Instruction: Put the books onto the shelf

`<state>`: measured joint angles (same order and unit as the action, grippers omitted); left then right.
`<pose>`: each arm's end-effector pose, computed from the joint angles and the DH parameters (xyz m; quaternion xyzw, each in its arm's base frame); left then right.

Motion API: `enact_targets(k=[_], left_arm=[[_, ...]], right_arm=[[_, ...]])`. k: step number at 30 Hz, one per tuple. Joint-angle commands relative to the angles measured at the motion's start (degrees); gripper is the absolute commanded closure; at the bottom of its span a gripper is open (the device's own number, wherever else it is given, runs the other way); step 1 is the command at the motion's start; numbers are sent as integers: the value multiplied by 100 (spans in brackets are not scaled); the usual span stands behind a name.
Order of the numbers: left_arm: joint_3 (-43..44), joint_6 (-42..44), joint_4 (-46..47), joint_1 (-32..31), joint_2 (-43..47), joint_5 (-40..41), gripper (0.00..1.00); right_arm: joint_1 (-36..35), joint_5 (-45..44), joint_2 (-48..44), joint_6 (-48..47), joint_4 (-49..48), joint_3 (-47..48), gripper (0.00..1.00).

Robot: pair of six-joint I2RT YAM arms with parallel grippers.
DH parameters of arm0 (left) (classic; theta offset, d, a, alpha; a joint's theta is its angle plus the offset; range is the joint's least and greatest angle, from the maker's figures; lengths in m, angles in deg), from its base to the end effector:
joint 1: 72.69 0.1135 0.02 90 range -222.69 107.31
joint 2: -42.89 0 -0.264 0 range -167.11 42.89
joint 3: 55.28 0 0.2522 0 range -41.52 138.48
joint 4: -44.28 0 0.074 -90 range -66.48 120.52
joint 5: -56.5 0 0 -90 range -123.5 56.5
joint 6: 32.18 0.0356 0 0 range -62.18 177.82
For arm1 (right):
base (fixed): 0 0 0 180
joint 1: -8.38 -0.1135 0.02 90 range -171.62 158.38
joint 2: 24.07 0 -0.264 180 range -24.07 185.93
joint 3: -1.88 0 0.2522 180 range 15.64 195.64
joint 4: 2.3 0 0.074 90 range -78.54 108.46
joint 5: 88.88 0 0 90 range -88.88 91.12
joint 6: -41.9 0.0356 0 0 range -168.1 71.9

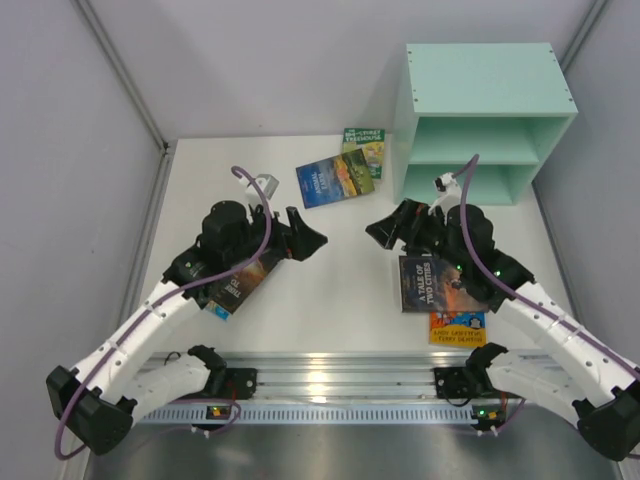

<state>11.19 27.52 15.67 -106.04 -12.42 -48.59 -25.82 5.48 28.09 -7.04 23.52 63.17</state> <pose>0.1791 -0.1290 0.3469 0.0989 0.7969 -0.3992 0.4425 0.1738 0.1214 0.3306 0.0253 0.8016 0.3884 0.4538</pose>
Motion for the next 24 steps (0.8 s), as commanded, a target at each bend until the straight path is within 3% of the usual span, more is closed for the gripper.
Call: enact_targets(k=[1,10,14,18,24], left_arm=[[143,68,149,12,161,68,2],[196,174,-52,12,275,217,2],[371,262,-490,21,293,489,3],[530,402,-835,12,485,709,4],[697,368,-1308,21,943,1254,4]], right_arm=[[36,-145,-13,86,-19,143,0],[36,-603,4,218,183,266,0],[-245,-954,197,683,-763,29,0],[-641,-2356,1195,1149,-1582,19,5],[-931,-3790,3155,1851,-3170,423,24]])
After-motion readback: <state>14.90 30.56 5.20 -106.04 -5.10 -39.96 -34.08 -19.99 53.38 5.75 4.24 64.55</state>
